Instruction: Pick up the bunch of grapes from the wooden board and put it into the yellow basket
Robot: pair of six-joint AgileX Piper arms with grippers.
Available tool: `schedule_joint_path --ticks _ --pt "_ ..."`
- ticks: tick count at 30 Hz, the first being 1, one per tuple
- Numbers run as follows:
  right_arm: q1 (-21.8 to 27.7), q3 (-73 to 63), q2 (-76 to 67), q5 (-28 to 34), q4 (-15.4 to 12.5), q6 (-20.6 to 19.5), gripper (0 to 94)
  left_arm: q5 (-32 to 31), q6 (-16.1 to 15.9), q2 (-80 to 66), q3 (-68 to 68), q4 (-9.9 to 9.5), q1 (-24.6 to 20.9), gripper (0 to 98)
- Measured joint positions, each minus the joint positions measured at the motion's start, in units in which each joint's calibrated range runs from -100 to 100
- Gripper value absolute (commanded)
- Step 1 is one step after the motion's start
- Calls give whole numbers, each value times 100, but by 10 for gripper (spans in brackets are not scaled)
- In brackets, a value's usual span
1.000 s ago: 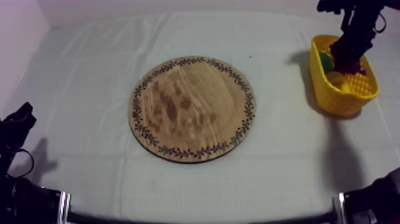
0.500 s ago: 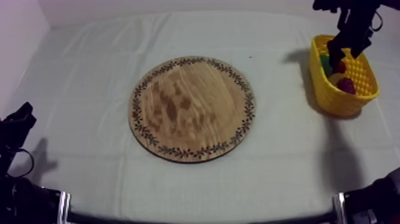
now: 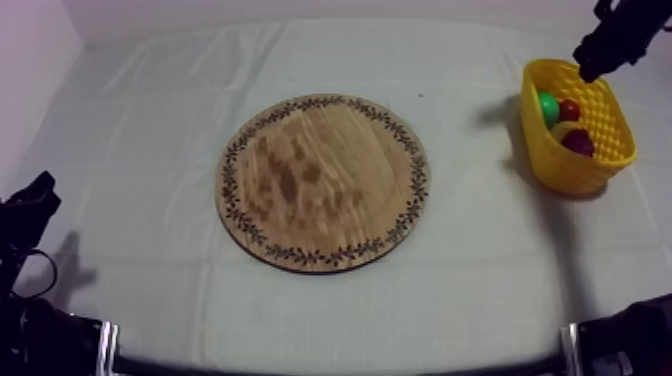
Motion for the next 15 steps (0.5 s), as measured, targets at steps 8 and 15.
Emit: schedule_joint_path --ticks 8,15 --pt "-274 1660 -1765 -1239 -90 -413 103 0 0 0 0 0 0 0" --pt "-198 3298 -3327 -2775 -377 -603 13 0 1 0 0 0 0 0"
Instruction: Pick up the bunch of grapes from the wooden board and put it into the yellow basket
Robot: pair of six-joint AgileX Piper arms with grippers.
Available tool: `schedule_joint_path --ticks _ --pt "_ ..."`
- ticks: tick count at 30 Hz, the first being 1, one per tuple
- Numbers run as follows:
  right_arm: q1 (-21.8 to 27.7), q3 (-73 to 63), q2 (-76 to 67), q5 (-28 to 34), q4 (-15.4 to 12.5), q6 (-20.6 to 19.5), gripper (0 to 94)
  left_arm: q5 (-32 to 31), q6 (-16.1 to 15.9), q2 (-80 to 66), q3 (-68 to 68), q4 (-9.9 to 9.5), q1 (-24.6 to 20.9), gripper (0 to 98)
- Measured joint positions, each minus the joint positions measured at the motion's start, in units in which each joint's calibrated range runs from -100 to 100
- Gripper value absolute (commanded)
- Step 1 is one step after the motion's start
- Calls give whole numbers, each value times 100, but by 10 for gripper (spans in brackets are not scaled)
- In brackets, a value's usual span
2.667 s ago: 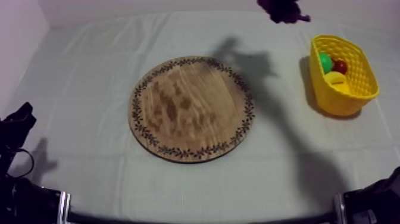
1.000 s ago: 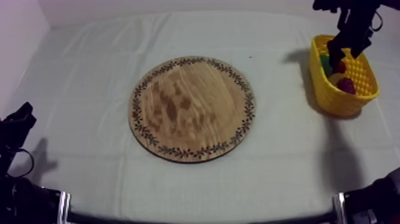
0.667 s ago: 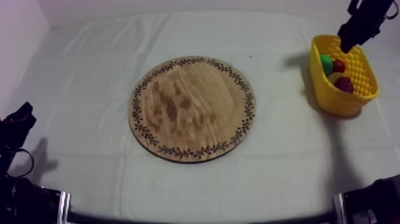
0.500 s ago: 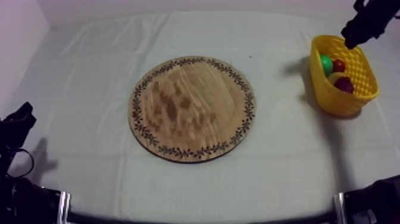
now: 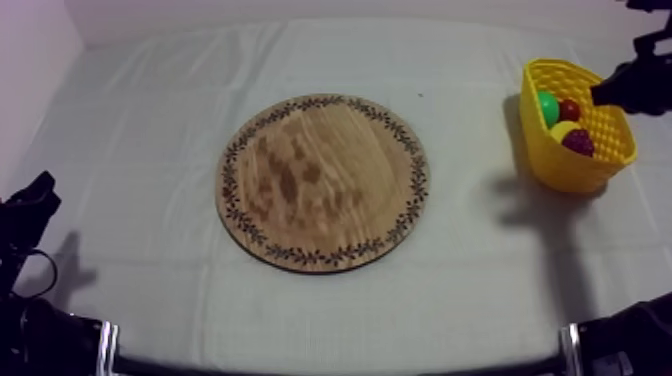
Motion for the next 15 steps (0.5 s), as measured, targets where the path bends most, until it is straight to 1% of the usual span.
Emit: schedule_joint_path --ticks 3,5,7,10,15 --pt "81 698 -620 -655 -308 148 7 0 0 0 0 0 0 0" --pt "132 1184 -1010 -952 -543 285 6 0 0 0 0 0 0 0" --pt "166 1656 -1451 -1222 -864 426 5 0 0 0 0 0 0 0" --pt "183 2266 -2079 -1299 -1312 640 4 0 0 0 0 0 0 0" --pt "245 3166 -3181 -1440 -1801 986 4 0 0 0 0 0 0 0"
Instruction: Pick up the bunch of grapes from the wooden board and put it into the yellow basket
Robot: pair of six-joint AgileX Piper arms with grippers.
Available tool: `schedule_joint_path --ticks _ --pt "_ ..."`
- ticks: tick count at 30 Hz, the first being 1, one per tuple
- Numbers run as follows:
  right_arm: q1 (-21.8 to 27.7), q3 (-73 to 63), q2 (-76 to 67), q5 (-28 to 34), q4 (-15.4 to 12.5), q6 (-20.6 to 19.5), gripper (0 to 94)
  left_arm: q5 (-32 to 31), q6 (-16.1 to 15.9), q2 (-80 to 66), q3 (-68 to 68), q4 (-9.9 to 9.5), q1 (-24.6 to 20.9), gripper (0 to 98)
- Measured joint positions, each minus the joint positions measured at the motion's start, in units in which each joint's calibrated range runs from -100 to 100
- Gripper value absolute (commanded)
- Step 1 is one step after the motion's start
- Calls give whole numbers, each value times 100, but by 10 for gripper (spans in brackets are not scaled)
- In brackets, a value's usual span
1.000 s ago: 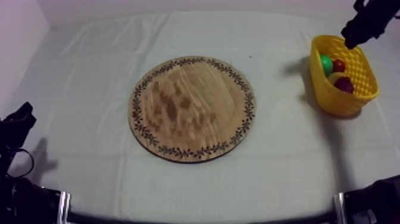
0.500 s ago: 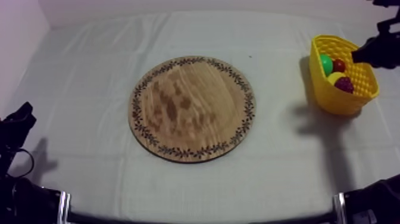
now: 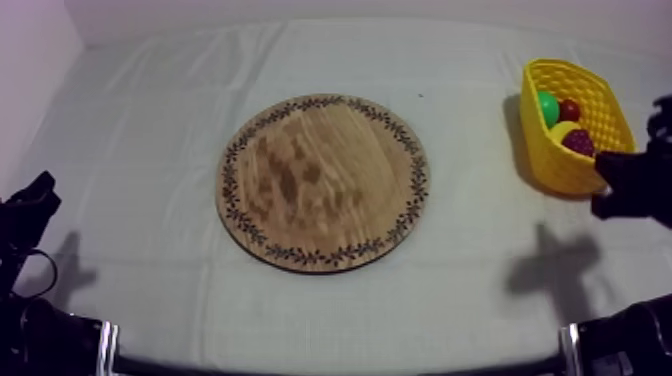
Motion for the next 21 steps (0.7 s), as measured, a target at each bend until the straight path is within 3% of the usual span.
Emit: schedule_joint_path --ticks 4,7,12,16,21 --pt "-36 636 -888 145 -112 139 4 0 0 0 0 0 0 0" --pt "-115 846 -1519 292 114 42 4 9 3 0 0 0 0 0" --pt "-235 1021 -2241 444 491 -476 5 9 2 0 0 0 0 0" --pt "-285 1162 -2420 79 724 -1026 5 9 2 0 0 0 0 0" --pt "-335 1208 -2426 -37 823 -1314 5 9 2 0 0 0 0 0"
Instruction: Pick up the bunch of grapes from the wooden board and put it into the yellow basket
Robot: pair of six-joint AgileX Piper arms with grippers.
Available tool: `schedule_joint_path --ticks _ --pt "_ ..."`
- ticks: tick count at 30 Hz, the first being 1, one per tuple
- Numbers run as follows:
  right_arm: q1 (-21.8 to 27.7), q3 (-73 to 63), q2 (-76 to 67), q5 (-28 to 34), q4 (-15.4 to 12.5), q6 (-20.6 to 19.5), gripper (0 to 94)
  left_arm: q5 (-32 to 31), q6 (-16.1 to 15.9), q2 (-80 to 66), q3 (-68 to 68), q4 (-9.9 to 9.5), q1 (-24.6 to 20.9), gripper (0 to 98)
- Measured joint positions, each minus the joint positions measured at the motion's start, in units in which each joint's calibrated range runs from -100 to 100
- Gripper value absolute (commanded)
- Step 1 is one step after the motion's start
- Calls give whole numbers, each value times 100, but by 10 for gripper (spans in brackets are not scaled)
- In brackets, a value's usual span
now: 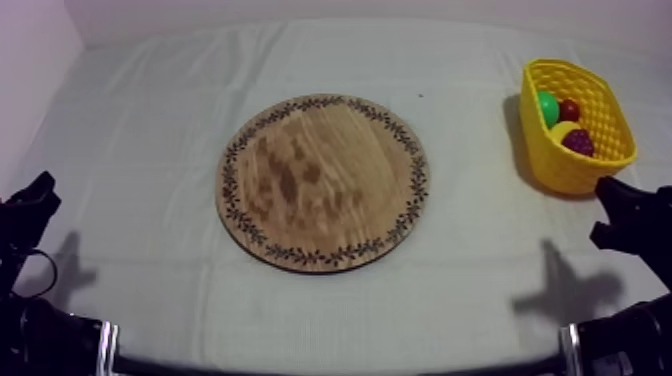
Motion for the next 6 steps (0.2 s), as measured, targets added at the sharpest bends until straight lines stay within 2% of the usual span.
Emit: schedule_joint_path --ticks 3,6 --pt "-17 0 -2 -34 4 17 5 0 2 0 0 0 0 0" --pt "-20 6 -2 -40 7 231 5 0 2 0 0 0 0 0"
